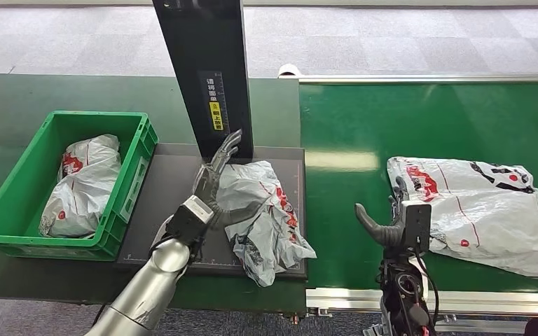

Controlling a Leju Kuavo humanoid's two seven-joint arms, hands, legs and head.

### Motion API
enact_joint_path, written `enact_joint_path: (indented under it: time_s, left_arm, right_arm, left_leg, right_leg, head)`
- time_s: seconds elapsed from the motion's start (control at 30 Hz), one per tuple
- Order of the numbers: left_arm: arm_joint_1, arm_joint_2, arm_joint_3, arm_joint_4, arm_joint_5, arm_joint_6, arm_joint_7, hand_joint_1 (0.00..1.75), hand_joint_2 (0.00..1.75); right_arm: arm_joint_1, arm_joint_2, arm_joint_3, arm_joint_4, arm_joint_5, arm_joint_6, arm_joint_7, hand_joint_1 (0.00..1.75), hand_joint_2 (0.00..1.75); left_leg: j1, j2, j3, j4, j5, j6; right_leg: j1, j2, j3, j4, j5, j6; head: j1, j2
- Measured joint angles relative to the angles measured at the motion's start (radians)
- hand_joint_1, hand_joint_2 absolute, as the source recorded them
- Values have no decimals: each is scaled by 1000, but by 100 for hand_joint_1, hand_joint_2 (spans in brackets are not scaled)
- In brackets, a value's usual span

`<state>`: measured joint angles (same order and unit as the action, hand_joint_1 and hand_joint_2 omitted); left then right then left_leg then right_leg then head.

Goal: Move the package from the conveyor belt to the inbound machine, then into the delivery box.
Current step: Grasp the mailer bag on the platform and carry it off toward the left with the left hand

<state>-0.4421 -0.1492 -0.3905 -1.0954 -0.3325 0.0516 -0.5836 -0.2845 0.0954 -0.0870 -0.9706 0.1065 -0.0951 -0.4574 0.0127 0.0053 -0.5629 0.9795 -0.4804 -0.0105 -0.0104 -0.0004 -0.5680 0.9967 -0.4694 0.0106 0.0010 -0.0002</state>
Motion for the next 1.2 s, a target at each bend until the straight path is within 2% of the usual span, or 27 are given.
enact_joint_path:
  time_s: [0.13,0.27,0.4,0.63,1.1,1.2]
  left_arm:
    - [32,26,-51,-58,-146,-75,40,0,175]
    - [59,53,-99,-78,-277,-110,78,0,175]
    - [68,68,-126,-79,-311,-124,93,0,175]
    - [49,78,-168,-34,-407,-166,169,0,175]
    - [26,78,-189,21,-432,-159,195,0,175]
    - [18,78,-191,38,-482,-114,255,0,44]
  right_arm:
    - [-1,0,0,10,29,28,0,0,175]
    - [-1,0,0,11,54,46,5,0,175]
    - [0,0,-1,11,62,49,7,0,175]
    - [0,0,-6,10,73,55,14,0,175]
    - [0,0,-9,10,78,56,14,0,175]
    - [3,0,-11,7,85,67,-8,0,175]
  left_leg:
    - [0,0,0,0,0,0]
    - [0,0,0,0,0,0]
    - [0,0,0,0,0,0]
    - [0,0,0,0,0,0]
    - [0,0,0,0,0,0]
    - [0,0,0,0,0,0]
  right_leg:
    - [0,0,0,0,0,0]
    - [0,0,0,0,0,0]
    - [0,0,0,0,0,0]
    - [0,0,0,0,0,0]
    - [0,0,0,0,0,0]
    - [0,0,0,0,0,0]
  head:
    - [0,0]
    - [0,0]
    - [0,0]
    - [0,0]
    - [0,0]
    - [0,0]
